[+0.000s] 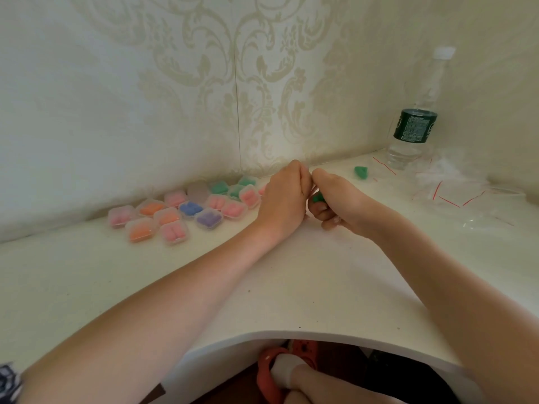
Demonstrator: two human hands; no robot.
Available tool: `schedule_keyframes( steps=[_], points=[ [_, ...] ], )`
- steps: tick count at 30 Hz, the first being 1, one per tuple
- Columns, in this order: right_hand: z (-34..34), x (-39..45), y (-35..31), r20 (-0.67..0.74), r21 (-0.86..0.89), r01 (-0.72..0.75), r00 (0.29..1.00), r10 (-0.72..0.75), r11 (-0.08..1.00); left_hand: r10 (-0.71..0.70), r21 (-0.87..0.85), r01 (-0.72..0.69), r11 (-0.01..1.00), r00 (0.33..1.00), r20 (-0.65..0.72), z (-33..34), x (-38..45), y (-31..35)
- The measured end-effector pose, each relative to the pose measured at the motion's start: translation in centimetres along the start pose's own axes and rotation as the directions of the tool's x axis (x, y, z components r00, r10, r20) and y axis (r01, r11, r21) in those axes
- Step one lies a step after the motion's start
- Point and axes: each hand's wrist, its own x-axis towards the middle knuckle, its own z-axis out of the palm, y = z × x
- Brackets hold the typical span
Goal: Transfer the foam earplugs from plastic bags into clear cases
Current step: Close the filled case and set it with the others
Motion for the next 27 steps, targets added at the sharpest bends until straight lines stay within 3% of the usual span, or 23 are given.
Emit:
schedule_keyframes(
  steps=[5, 8, 11, 14, 21, 24, 27],
  points=[
    [-0.1, 0.3, 0.2, -0.024, 0.015, -0.006, 1.0, 0.007, 1.0, 0.011, 0.061, -0.01, 0.998, 1.0, -0.009, 0.1, 0.0, 0.0],
    [-0.2, 0.4, 0.6, -0.065, 0.056, -0.033, 0.997, 0.037, 0.998, -0.14, -0.157, 0.135, 0.978, 0.99, -0.023, -0.4, 0.3, 0.2],
    [-0.5, 0.7, 1.1, -0.145, -0.027, 0.007, 0.989, -0.011, 1.0, -0.442, -0.445, 0.454, 0.772, 0.886, 0.138, -1.0, 0.8, 0.0],
    [-0.9, 1.2, 1.2, -0.216, -0.096, 0.033, 0.975, -0.053, 0.995, -0.545, -0.576, 0.612, 0.542, 0.778, 0.313, -1.6, 1.2, 0.1],
    [-2.0, 1.7, 1.7, -0.374, -0.156, 0.074, 0.919, -0.128, 0.985, -0.414, -0.73, 0.611, 0.307, 0.776, 0.475, -2.1, 1.2, -0.4],
    [-2.7, 2.0, 1.8, -0.417, -0.151, 0.122, 0.892, -0.175, 0.981, -0.317, -0.681, 0.655, 0.326, 0.755, 0.574, -2.3, 1.0, -0.3],
    [-3.0, 2.1, 2.1, -0.394, -0.28, 0.2, 0.868, -0.303, 0.939, -0.205, -0.625, 0.682, 0.38, 0.721, 0.662, -2.3, 0.7, -0.2]
  ],
)
